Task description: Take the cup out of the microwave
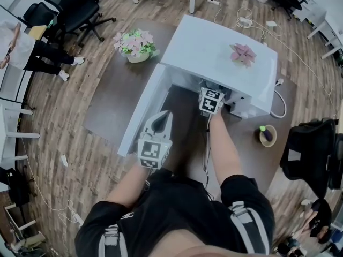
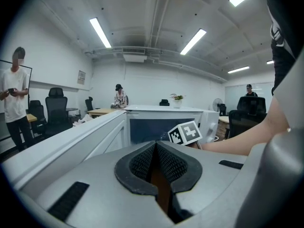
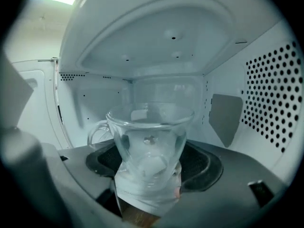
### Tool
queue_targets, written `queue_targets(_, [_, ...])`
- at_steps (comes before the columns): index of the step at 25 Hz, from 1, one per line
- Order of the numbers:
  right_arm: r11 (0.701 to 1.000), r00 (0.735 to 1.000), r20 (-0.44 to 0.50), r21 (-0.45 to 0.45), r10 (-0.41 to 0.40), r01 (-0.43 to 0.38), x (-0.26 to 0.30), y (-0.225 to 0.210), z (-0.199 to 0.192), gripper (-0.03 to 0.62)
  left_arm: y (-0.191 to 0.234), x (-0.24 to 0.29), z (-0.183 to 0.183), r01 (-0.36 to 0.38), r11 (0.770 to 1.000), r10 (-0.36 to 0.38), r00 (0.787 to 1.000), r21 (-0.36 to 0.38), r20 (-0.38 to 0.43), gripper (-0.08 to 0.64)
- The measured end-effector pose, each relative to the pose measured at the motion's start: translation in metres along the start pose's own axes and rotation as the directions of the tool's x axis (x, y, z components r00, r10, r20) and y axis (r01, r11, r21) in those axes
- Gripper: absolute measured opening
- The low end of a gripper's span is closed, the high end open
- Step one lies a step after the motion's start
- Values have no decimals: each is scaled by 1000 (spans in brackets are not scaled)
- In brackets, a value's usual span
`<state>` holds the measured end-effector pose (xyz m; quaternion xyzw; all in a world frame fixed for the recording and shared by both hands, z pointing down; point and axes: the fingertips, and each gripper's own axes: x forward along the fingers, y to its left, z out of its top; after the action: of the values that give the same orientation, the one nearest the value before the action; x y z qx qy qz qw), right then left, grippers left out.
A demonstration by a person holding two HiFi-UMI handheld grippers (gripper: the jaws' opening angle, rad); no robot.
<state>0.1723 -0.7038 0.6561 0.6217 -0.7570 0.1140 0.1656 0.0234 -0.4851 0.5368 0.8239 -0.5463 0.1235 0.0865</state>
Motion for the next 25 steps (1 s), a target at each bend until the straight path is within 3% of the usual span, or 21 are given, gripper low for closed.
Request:
queue_targets(11, [995,993,71,-4,96,-96,-110,45,-2,359,-3,-31,26,41,999,-39,996,-21,77,2])
queue_targets(19, [996,976,200,-29,86,-82,-211,66,54,359,-15,-60,55,94,996,-94,983,6,157,2])
queue_targets(25, [998,962,267,23,49,-58,-262,64,87,359,-14,-70,72,108,994,-111,970,27,215,2])
